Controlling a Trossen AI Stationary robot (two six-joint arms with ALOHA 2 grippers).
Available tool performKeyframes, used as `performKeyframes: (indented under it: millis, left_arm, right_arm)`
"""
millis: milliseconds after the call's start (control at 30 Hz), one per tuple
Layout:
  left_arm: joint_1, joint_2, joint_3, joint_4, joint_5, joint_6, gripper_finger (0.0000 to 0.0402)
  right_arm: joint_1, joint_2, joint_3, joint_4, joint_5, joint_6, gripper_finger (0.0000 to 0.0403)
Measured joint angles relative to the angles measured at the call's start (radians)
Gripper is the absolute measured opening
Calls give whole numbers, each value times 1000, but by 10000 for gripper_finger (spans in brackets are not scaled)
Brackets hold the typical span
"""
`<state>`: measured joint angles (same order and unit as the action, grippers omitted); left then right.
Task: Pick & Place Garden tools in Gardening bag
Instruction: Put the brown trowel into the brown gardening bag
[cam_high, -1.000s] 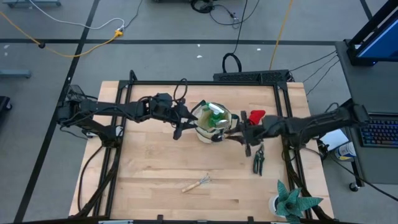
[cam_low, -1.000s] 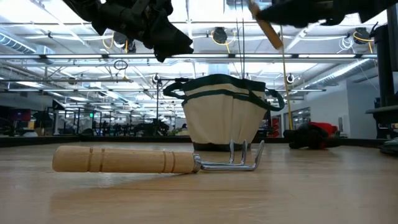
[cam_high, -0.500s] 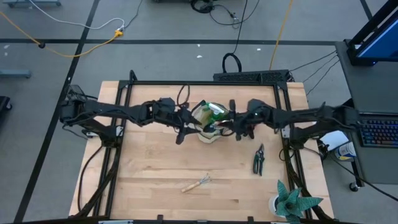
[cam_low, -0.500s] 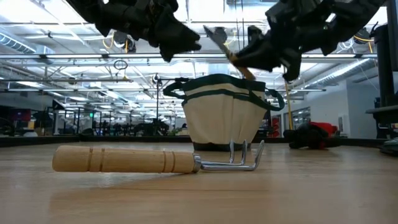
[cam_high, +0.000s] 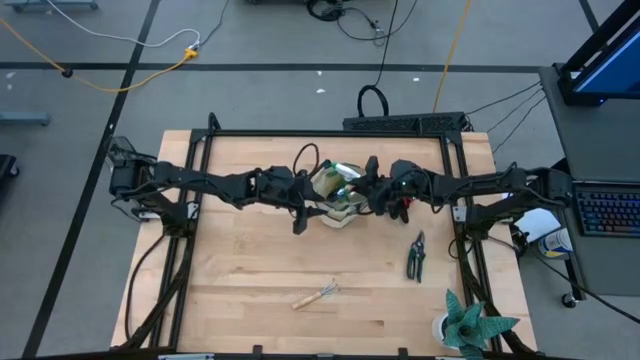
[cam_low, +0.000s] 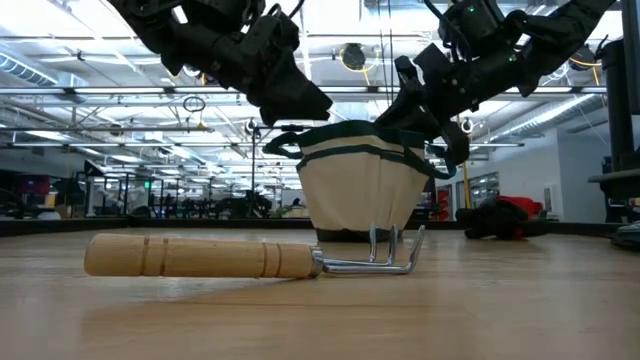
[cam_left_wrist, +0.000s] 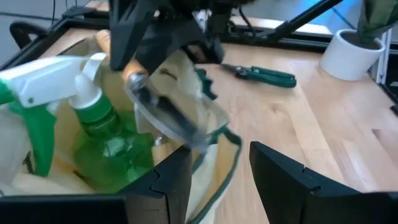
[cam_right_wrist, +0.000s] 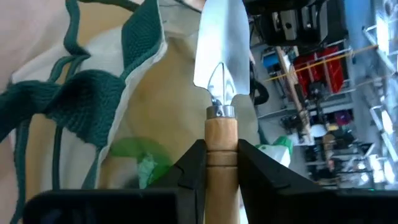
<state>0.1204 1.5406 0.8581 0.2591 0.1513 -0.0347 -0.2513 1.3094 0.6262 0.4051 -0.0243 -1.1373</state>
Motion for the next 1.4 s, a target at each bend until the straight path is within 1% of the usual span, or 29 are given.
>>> performKeyframes:
  millis: [133,300,433,600,733,800,933,1100,1200,1267,1333,1400]
  left_arm:
    - [-10,3,0,-1,3,3,168]
    - [-15,5,0,-3,-10,3,168]
    - [-16,5,0,25,-21,1,168]
    - [-17,5,0,50,-21,-17,168]
    - [-18,5,0,54,-21,-43,168]
    - [-17,5,0,55,-21,-102,168]
    - [-14,5,0,58,-21,-276,168]
    - [-2,5,0,68,-17,-512,168]
    - [15,5,0,68,-17,-548,166]
    - [24,5,0,72,-17,-550,155]
    - [33,5,0,78,-14,-549,132]
    - [42,5,0,89,-15,-546,100]
  right_arm:
    - [0,0,0,3,1,-88,58]
    - [0,0,0,5,-6,-166,68]
    - [0,0,0,1,-79,-160,69]
    - [-2,0,0,1,-82,-106,70]
    - [-4,0,0,3,-85,-100,75]
    - [-4,0,0,7,-85,-99,73]
    - [-3,0,0,16,-82,-66,64]
    - [-3,0,0,47,-82,-52,71]
    - [0,0,0,70,-79,-52,71]
    - [0,0,0,72,-77,-52,68]
    - [0,0,0,72,-75,-49,65]
    - [0,0,0,73,-74,-35,65]
